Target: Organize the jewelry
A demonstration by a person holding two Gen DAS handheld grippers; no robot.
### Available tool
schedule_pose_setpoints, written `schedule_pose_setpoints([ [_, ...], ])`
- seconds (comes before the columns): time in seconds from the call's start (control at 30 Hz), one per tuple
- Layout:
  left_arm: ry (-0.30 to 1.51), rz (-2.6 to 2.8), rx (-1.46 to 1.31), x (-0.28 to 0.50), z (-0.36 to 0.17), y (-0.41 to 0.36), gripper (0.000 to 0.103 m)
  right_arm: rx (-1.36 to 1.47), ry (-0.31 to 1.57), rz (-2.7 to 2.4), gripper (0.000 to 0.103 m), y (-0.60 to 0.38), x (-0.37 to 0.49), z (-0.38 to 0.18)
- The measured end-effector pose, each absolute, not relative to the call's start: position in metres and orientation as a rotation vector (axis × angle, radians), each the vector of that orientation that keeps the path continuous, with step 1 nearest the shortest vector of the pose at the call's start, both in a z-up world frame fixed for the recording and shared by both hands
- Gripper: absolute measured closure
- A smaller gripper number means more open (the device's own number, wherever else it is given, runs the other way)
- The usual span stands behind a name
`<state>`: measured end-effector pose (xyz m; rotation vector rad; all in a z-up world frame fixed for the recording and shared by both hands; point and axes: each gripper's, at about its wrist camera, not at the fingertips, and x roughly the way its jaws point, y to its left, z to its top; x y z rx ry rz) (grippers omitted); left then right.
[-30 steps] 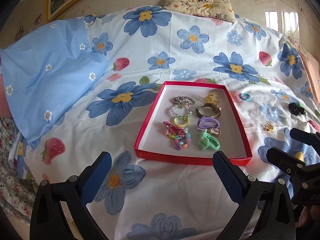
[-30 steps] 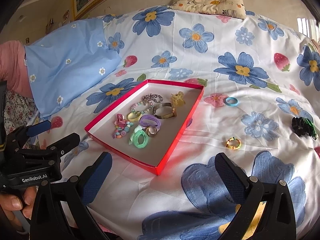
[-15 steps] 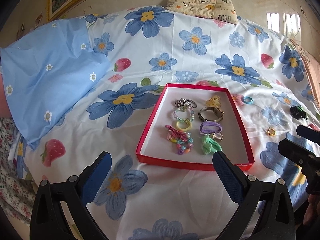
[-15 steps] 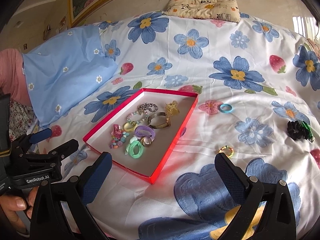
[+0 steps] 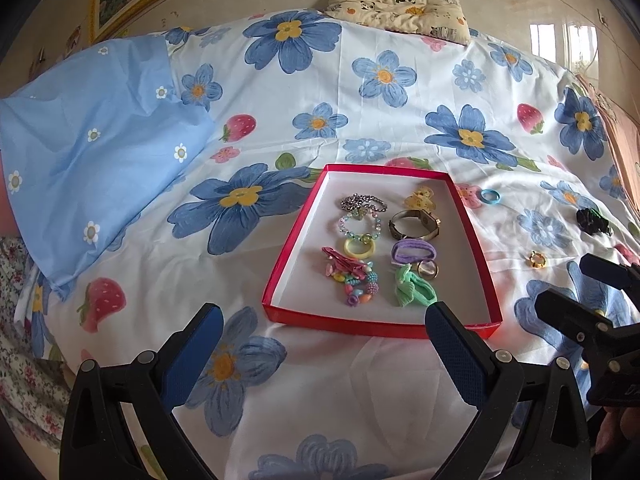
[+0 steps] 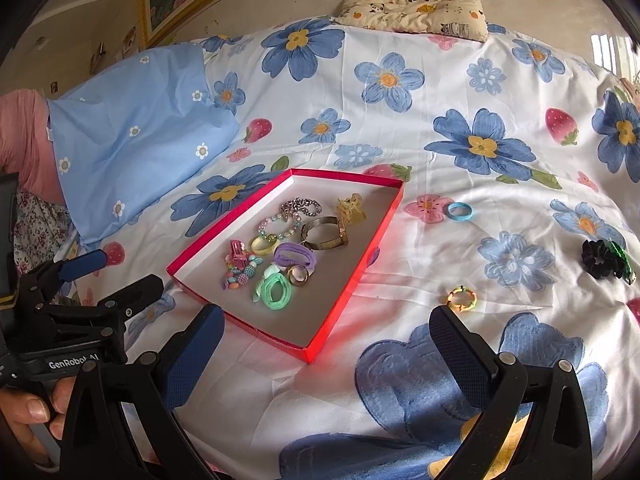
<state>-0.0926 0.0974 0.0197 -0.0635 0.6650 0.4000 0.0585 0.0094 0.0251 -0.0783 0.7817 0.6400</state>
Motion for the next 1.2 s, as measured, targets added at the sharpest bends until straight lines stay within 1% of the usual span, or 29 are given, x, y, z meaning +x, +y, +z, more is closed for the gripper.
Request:
schedule_pose_setpoints([
  [1.2,0.674,0.401,-0.058,-0.0933,0.0189,0.0954,0.001,-0.083,0.783,0.653,0.000,0.0128,0.0561,0.0255],
])
